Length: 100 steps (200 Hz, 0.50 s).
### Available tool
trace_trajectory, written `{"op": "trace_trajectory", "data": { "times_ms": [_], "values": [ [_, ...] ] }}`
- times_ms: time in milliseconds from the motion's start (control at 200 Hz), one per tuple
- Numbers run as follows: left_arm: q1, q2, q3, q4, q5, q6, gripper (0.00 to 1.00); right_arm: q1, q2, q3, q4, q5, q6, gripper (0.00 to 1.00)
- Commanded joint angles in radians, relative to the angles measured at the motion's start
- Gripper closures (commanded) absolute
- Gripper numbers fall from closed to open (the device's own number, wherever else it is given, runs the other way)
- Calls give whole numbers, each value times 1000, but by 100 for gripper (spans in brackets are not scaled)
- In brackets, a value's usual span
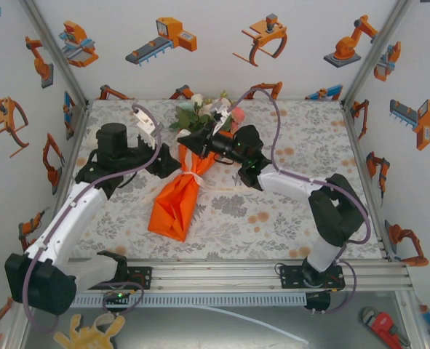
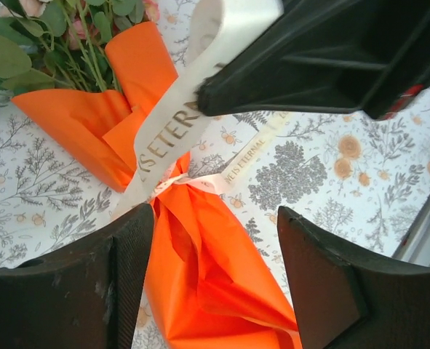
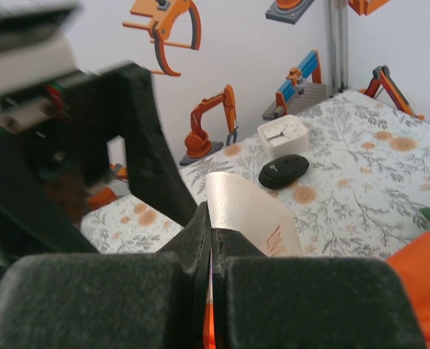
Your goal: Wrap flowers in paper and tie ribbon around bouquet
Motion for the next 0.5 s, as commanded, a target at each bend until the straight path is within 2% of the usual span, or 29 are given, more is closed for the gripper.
{"op": "trace_trajectory", "data": {
  "times_ms": [0, 95, 235, 496],
  "values": [
    [5, 0, -14, 180, -28, 32, 35, 9, -55, 39, 40, -4, 35, 100],
    [7, 8, -22, 240, -51, 33, 35, 14, -72, 38, 22, -10, 39, 100],
    [8, 36, 17, 236, -32, 32, 35, 24, -84, 42, 9, -37, 68, 100],
    [9, 47, 37, 245, -120, 59, 35, 35, -108, 23, 2, -21, 82, 100]
  ]
}}
